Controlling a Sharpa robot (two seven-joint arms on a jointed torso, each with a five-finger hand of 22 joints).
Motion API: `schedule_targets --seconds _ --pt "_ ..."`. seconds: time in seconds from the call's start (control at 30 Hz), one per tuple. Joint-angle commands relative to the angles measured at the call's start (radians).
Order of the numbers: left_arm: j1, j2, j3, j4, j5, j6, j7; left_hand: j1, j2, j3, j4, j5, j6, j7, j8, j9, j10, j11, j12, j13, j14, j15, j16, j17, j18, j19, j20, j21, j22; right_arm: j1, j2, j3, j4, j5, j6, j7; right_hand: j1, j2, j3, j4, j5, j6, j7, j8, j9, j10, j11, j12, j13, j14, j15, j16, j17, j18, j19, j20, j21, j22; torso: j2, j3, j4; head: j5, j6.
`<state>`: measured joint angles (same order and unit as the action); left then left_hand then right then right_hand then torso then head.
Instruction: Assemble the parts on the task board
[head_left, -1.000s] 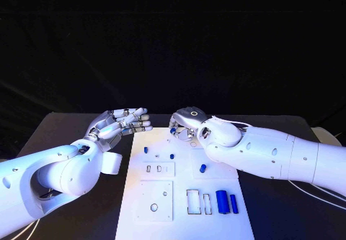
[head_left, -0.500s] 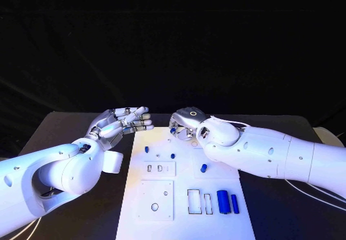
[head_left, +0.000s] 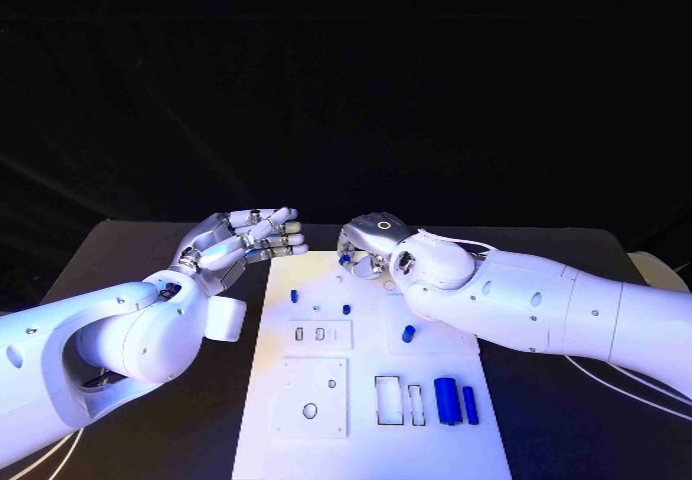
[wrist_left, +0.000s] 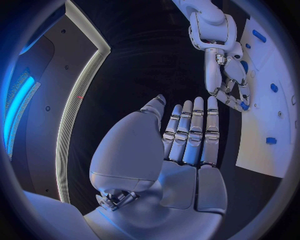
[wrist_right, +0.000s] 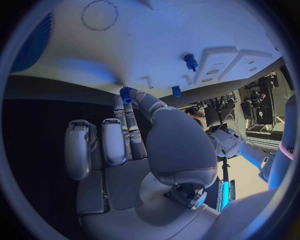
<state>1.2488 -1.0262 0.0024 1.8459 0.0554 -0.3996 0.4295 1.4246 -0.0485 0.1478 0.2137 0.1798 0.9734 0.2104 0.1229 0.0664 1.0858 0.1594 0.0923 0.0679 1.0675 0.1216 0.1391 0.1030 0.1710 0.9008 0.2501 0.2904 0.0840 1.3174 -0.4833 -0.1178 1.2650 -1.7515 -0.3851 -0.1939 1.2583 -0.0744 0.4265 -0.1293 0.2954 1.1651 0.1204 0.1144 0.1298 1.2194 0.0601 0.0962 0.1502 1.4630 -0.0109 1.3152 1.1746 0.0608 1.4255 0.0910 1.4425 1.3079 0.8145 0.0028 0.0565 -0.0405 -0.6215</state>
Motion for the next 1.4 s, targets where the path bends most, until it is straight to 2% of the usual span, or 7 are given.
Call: schedule_targets --seconds 0.03,0.3,0.53,1.0,1.2,1.27,1.4 --pt "0.003 0.001 0.001 0.003 0.001 0.02 0.005 0.0 0.005 0.0 -0.003 0.0 -0.001 0.009 -0.006 0.0 0.002 0.005 -0.005 0.0 -0.003 0.007 -0.003 0.002 0.013 -0.004 0.005 -0.004 -0.002 -0.002 0.004 0.0 -0.005 -0.005 0.028 0.005 -0.005 -0.012 0.006 0.003 -0.006 -0.003 0.006 -0.003 0.003 -0.003 0.005 -0.003 -0.002 0.04 -0.003 0.001 -0.003 -0.008 -0.008 0.003 -0.004 0.025 0.0 0.0 0.0007 0.0 -0.002" --pt "0.004 0.0 0.001 0.003 0.001 0.021 0.003 0.0 0.005 0.0 -0.003 0.0 -0.001 0.009 -0.006 0.0 0.002 0.005 -0.005 0.0 -0.003 0.007 -0.003 0.002 0.013 -0.004 0.005 -0.004 -0.002 -0.002 0.01 -0.001 -0.017 -0.004 0.034 0.005 -0.022 -0.037 0.024 0.021 -0.021 -0.07 0.023 -0.045 -0.01 -0.078 0.027 -0.035 -0.024 0.026 0.016 -0.026 -0.046 0.007 -0.056 0.017 -0.046 -0.04 0.0 0.0001 0.0003 0.001 -0.002" --pt "0.005 -0.001 0.001 0.004 0.001 0.023 0.002 0.001 0.005 0.0 -0.003 0.0 -0.001 0.009 -0.007 -0.001 0.002 0.006 -0.006 0.0 -0.003 0.007 -0.004 0.002 0.013 -0.004 0.005 -0.005 -0.002 -0.002 0.0 -0.001 -0.006 -0.003 0.019 0.0 -0.028 -0.07 0.0 0.042 -0.067 -0.155 0.002 -0.053 -0.029 -0.164 0.044 -0.028 -0.048 0.0 0.03 -0.086 -0.132 0.031 -0.13 0.033 -0.12 -0.143 0.0 0.0009 -0.0018 0.003 0.0" --pt "0.005 -0.005 0.0 -0.006 0.001 0.032 0.001 0.001 0.005 0.0 -0.003 0.0 -0.001 0.009 -0.007 -0.001 0.002 0.006 -0.006 0.0 -0.003 0.008 -0.005 0.002 0.013 -0.004 0.006 -0.005 -0.002 0.008 -0.233 0.019 0.21 0.183 -0.057 -0.014 -0.033 -0.084 -0.036 0.086 -0.009 -0.103 0.028 -0.034 -0.017 0.002 0.012 0.088 -0.013 0.024 0.006 -0.042 -0.079 0.011 -0.059 0.016 -0.067 -0.047 -0.015 0.0057 -0.0184 0.011 0.004" --pt "0.005 0.002 0.0 -0.02 0.001 0.037 0.001 0.002 0.006 0.001 -0.004 0.0 -0.001 0.009 -0.008 -0.001 0.001 0.006 -0.007 0.0 -0.003 0.008 -0.005 0.002 0.013 -0.004 0.006 -0.005 -0.002 0.016 -0.319 0.024 0.249 0.254 0.064 -0.039 -0.082 -0.129 -0.183 0.14 0.073 -0.119 0.003 -0.019 -0.009 0.116 -0.03 0.309 0.157 0.042 -0.027 0.016 0.001 0.002 -0.035 -0.017 -0.044 -0.007 -0.024 0.0076 -0.0241 0.01 0.005" --pt "0.005 0.005 0.0 -0.026 0.001 0.038 0.0 0.002 0.006 0.001 -0.004 0.0 -0.001 0.009 -0.008 -0.001 0.001 0.006 -0.007 0.0 -0.003 0.008 -0.005 0.002 0.013 -0.004 0.006 -0.005 -0.002 0.017 -0.337 0.025 0.248 0.264 0.107 -0.048 -0.048 -0.096 -0.286 0.179 0.07 -0.154 -0.008 0.009 0.005 0.055 -0.013 0.643 0.476 0.054 -0.017 0.08 0.092 -0.002 -0.022 -0.017 -0.031 0.017 -0.027 0.009 -0.0255 0.01 0.006" --pt "0.004 0.01 0.0 -0.033 0.001 0.039 -0.001 0.002 0.006 0.001 -0.004 0.0 -0.001 0.009 -0.008 -0.001 0.001 0.006 -0.007 0.0 -0.003 0.008 -0.005 0.002 0.013 -0.004 0.006 -0.005 -0.002 0.018 -0.349 0.025 0.237 0.271 0.152 -0.064 -0.015 -0.077 -0.363 0.224 0.08 -0.189 0.005 0.05 0.023 0.024 -0.009 0.931 0.781 0.066 -0.011 0.135 0.179 -0.005 -0.014 -0.006 -0.025 0.033 -0.028 0.0106 -0.0264 0.012 0.004"
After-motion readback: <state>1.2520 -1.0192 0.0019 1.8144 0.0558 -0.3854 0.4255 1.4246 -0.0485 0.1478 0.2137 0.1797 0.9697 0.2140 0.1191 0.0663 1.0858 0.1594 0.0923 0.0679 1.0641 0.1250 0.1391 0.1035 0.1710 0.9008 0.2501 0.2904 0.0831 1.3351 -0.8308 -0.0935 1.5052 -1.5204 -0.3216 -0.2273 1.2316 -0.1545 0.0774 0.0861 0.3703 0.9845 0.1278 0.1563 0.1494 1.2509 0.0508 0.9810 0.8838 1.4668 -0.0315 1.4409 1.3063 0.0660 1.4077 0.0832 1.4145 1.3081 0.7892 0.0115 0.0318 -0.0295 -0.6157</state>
